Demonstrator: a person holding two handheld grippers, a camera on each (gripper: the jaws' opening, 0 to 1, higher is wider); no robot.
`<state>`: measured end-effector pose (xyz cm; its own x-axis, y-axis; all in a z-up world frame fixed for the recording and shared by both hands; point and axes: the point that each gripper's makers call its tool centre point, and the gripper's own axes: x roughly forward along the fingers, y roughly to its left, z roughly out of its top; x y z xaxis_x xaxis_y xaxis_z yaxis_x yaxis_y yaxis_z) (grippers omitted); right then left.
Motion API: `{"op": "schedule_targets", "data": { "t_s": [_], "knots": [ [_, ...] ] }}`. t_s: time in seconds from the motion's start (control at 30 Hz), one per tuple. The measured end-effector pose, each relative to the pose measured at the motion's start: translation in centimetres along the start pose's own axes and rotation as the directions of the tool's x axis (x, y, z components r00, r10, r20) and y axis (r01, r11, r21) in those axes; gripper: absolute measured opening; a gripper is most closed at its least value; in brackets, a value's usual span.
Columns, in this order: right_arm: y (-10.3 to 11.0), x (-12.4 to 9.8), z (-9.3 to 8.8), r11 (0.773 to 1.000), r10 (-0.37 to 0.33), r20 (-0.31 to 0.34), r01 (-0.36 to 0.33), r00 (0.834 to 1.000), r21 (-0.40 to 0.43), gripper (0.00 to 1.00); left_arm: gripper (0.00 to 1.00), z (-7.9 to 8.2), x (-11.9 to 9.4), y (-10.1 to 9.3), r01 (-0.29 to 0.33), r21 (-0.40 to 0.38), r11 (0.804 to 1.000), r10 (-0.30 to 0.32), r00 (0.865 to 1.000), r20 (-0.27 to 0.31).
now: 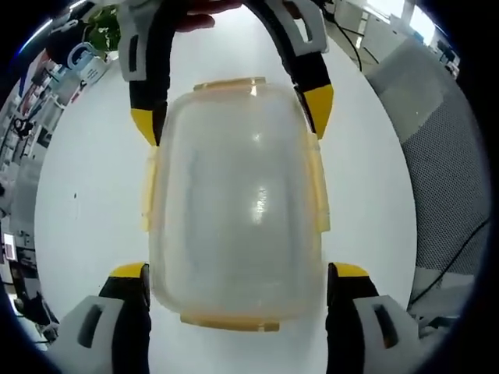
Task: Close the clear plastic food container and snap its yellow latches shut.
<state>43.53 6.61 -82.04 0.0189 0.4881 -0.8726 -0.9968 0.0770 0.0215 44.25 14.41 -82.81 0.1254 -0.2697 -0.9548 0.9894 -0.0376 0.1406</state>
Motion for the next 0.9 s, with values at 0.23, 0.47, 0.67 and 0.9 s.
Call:
{"op": "schedule_targets", "data": {
  "t_s": [0.23, 0.47, 0.67, 0.9],
  "knots": [
    [-0.16, -0.33, -0.22, 1.0, -0.02, 0.035, 0.02, 0.999, 0.017, 0.97, 0.99, -0.1, 0.11, 0.0, 0.0, 0.007, 1.0, 0.0, 1.0, 0.002],
    [-0.05, -0.63, -0.13, 0.999, -0.034, 0.075, 0.031, 0.997, 0.042, 1.0, 0.99, -0.19, 0.16, -0.33, 0.0, 0.005, 1.0, 0.0, 1.0, 0.003],
    [-0.23, -0.97, 0.14, 0.995, -0.055, 0.115, 0.045, 0.992, 0.085, 0.98, 0.99, -0.38, -0.03, -0.3, -0.006, -0.022, 1.0, 0.006, 1.0, 0.018],
    [-0.07, -1.04, 0.21, 0.991, -0.07, 0.144, 0.053, 0.987, 0.123, 0.99, 0.99, -0.53, -0.32, -0.11, -0.014, -0.053, 0.998, 0.016, 0.999, 0.041]
  ]
}}
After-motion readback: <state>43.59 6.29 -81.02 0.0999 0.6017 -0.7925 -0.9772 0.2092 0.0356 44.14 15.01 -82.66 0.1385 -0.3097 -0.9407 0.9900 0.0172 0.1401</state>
